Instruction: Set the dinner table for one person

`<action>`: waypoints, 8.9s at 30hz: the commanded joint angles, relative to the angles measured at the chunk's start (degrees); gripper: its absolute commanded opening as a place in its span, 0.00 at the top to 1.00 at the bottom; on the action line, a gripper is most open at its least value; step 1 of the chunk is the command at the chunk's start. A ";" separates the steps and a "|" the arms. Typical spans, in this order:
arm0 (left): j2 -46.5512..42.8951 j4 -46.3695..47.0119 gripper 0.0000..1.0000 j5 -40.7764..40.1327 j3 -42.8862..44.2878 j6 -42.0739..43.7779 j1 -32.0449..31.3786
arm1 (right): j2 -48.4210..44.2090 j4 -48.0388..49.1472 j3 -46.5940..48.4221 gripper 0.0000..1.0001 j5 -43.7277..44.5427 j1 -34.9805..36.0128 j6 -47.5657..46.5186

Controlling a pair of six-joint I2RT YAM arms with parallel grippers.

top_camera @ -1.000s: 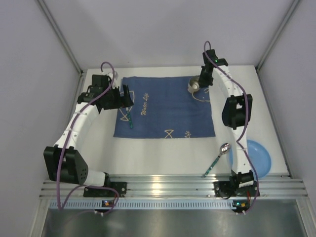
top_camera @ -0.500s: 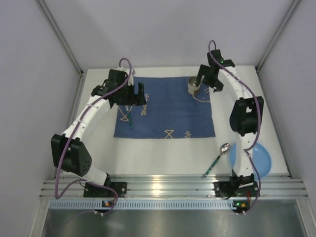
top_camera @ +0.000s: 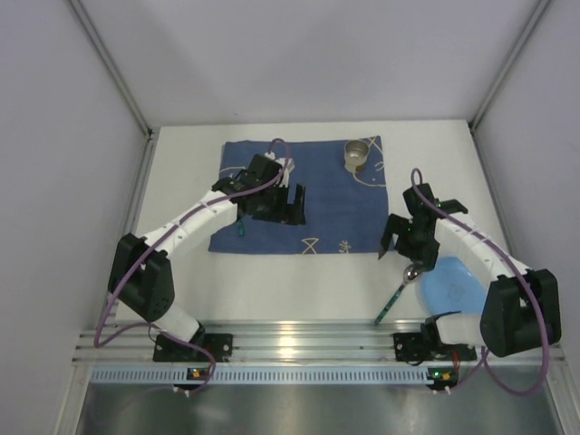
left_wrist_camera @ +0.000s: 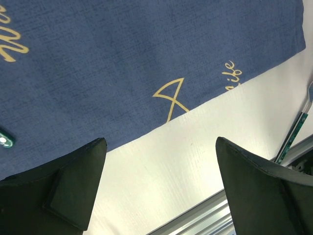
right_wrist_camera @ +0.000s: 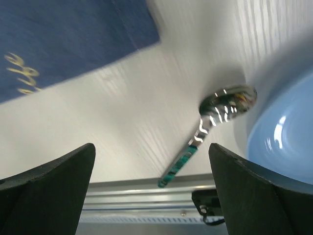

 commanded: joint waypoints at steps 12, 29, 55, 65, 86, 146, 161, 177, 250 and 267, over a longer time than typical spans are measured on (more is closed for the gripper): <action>-6.14 7.61 0.02 -2.11 -7.51 -5.18 -3.37 | -7.99 -2.29 -12.97 0.11 -3.65 0.48 6.92; -8.44 1.46 0.01 -6.77 -7.61 -4.92 -3.55 | 0.10 8.96 -17.63 0.65 1.27 0.57 6.66; -4.91 -8.12 0.01 -12.83 5.49 2.47 -3.37 | 31.82 -6.50 49.58 1.00 15.78 14.01 -12.69; -8.78 -8.22 0.01 -15.47 1.28 2.03 -2.67 | 43.78 -5.01 51.97 1.00 13.84 13.84 -11.62; -4.48 -4.53 0.02 -9.85 -0.04 5.81 -2.23 | 11.73 -4.75 27.04 0.24 15.43 0.58 -8.47; -7.37 0.48 0.02 -5.54 -8.03 0.27 -2.32 | 5.37 -1.06 -5.06 0.52 4.53 -21.14 -5.65; -11.33 2.24 0.02 -8.88 -14.63 -0.78 -2.14 | 13.47 0.26 -3.76 1.00 3.21 -21.32 -7.84; -12.91 -5.14 0.02 -10.64 -8.74 0.27 -2.23 | 12.40 -7.38 32.01 1.00 2.77 -11.86 -1.79; -27.97 70.78 0.01 -15.83 -59.98 25.06 22.90 | -22.03 42.99 -8.82 0.00 26.31 29.48 -17.88; -5.01 94.32 0.01 -0.54 -55.55 14.68 39.08 | -30.74 42.80 -15.52 0.00 43.17 29.13 -13.66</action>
